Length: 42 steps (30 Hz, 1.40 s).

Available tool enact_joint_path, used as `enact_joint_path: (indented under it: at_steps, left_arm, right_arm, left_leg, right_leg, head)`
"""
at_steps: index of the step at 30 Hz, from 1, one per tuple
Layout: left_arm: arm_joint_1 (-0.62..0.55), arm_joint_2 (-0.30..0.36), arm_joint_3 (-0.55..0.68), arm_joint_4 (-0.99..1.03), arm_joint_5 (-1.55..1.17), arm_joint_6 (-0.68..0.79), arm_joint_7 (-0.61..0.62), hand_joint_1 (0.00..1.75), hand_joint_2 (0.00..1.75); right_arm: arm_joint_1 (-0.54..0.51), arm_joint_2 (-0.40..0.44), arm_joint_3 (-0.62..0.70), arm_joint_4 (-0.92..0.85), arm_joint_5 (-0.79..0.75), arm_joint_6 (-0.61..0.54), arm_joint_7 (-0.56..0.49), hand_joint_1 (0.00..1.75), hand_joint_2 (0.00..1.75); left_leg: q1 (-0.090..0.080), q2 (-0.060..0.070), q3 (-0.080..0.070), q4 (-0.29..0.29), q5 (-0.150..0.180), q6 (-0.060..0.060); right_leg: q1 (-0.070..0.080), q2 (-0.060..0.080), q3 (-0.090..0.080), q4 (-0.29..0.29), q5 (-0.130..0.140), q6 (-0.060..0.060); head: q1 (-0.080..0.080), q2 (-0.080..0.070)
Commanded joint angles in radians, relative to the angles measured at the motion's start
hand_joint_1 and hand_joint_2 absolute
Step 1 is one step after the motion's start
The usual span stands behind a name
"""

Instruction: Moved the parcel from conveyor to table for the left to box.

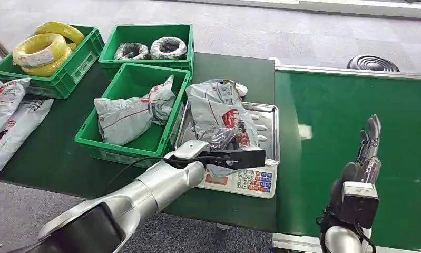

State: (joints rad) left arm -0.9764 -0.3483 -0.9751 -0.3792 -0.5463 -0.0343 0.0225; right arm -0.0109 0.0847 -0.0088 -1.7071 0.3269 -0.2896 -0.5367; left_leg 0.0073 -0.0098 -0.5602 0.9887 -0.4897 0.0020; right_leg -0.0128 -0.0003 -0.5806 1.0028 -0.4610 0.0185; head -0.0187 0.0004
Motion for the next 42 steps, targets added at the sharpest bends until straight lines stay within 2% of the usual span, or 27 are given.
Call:
enact_joint_path:
  at_steps: [1,4,10,11,12,17,24,28,37,42]
  left_arm:
    - [-0.056,0.026,0.096,0.070,0.027,0.172,-0.069,1.75,1.75]
    - [-0.091,0.045,0.228,0.003,0.078,0.274,-0.144,1.75,1.75]
    - [-0.125,0.060,0.316,-0.075,0.100,0.300,-0.173,1.75,1.75]
    - [-0.131,0.064,0.337,-0.091,0.109,0.295,-0.175,1.31,1.75]
    - [-0.139,0.066,0.340,-0.095,0.109,0.291,-0.174,0.00,1.75]
    - [-0.144,0.044,0.319,-0.050,0.045,0.211,-0.129,0.00,1.75]
    - [-0.131,0.028,0.304,-0.017,0.022,0.206,-0.128,0.00,1.75]
    - [-0.102,0.003,0.259,0.042,-0.044,0.151,-0.089,0.00,1.75]
    - [-0.030,-0.001,0.031,0.039,-0.079,-0.035,0.021,0.00,1.75]
    - [-0.025,-0.001,-0.018,0.052,-0.072,-0.056,0.036,0.00,1.75]
  right_arm:
    - [-0.032,-0.003,0.029,0.059,0.000,-0.009,0.017,0.00,0.00]
    - [-0.041,-0.003,0.032,0.081,-0.002,-0.013,0.021,0.00,0.00]
    - [-0.043,-0.001,0.031,0.086,-0.005,-0.013,0.020,0.00,0.00]
    - [-0.044,0.000,0.029,0.086,-0.005,-0.011,0.021,0.00,0.00]
    - [-0.044,0.000,0.029,0.085,-0.005,-0.011,0.021,0.00,0.00]
    - [-0.046,0.002,0.014,0.083,-0.001,-0.001,0.024,0.00,0.00]
    - [-0.047,0.000,0.011,0.085,-0.001,0.002,0.024,0.00,0.00]
    - [-0.040,-0.009,0.020,0.095,-0.001,-0.004,0.022,0.00,0.00]
    - [-0.021,-0.011,0.015,0.078,0.002,-0.007,0.018,0.00,0.00]
    - [-0.022,-0.012,0.012,0.082,-0.003,-0.006,0.012,0.00,0.00]
  left_leg:
    - [0.000,0.003,0.001,0.000,0.000,0.000]
    - [0.000,0.005,0.000,0.000,0.000,-0.001]
    - [0.000,0.004,0.000,0.000,0.000,-0.001]
    - [0.000,0.005,0.001,-0.001,0.000,-0.001]
    - [0.000,0.003,-0.001,0.000,0.000,-0.001]
    - [0.001,0.004,0.000,0.000,0.000,-0.001]
    - [0.000,0.002,0.000,-0.001,0.000,-0.001]
    - [0.000,0.001,0.002,-0.001,0.000,-0.001]
    - [0.000,0.001,0.002,-0.002,0.000,-0.001]
    - [0.001,0.001,0.002,-0.001,0.000,-0.001]
  right_leg:
    - [0.000,0.003,0.000,0.000,0.001,-0.001]
    - [0.001,0.004,-0.001,0.000,0.001,-0.001]
    - [0.001,0.003,-0.001,0.000,0.001,-0.001]
    - [0.001,0.004,0.000,-0.001,0.002,-0.002]
    - [0.000,0.002,-0.001,0.001,0.001,-0.001]
    - [0.001,0.003,0.000,0.000,0.001,-0.002]
    - [0.000,0.002,0.000,-0.001,0.001,-0.001]
    - [0.001,0.001,0.002,-0.002,0.001,-0.001]
    - [0.000,0.000,0.002,-0.002,0.001,-0.001]
    - [0.001,0.001,0.002,-0.002,0.001,-0.001]
  head:
    - [0.000,0.000]
    - [0.000,0.000]
    - [0.000,0.000]
    - [0.000,0.000]
    - [0.000,0.000]
    - [0.000,0.000]
    - [0.000,0.000]
    - [0.000,0.000]
    - [0.000,0.000]
    - [0.000,0.000]
